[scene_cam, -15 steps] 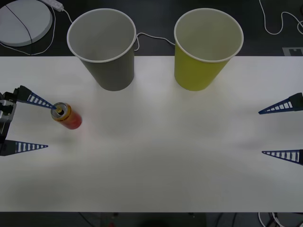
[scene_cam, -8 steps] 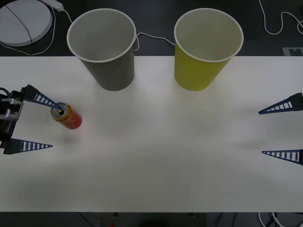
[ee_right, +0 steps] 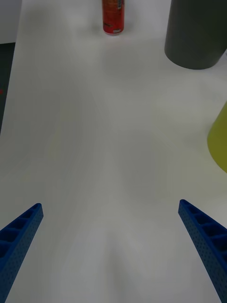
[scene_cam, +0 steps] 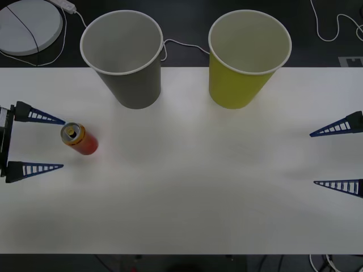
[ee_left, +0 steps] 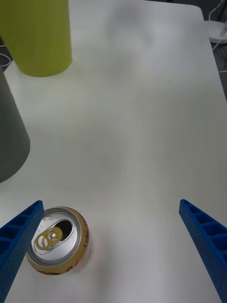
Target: Put the can into the green bin and the plastic bottle into the gray bin
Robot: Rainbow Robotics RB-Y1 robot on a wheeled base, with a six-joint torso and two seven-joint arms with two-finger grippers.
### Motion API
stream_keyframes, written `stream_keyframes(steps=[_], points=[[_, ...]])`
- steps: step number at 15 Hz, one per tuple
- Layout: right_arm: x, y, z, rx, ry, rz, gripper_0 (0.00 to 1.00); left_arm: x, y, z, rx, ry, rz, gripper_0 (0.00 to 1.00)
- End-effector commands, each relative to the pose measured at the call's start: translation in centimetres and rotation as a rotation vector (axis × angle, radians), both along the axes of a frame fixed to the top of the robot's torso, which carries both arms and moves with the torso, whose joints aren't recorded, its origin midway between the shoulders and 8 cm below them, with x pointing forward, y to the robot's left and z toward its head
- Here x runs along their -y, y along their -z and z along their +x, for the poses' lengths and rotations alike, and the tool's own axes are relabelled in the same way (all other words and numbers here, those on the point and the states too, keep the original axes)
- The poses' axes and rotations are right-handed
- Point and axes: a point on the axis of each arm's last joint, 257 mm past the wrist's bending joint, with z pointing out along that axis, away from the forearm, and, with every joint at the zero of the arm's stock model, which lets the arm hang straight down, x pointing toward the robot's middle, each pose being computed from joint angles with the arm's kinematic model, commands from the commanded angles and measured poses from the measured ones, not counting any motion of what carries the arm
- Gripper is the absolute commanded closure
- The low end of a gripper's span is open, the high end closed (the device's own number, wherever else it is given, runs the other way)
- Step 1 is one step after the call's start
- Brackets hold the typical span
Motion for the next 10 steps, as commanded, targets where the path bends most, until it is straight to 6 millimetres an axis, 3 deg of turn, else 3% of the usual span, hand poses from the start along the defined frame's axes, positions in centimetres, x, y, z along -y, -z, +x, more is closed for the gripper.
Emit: stream_keyframes(steps=[1,10], points=[[0.0,0.0,0.0,0.000,0.000,0.000,0.00,-1.6,-0.3,1.2,-0.018,-0.099,-0.116,0.00],[0.0,0.0,0.0,0.000,0.000,0.000,0.00,-5.9,1.5,2.2,0.094,-0.204,-0.211,0.00]])
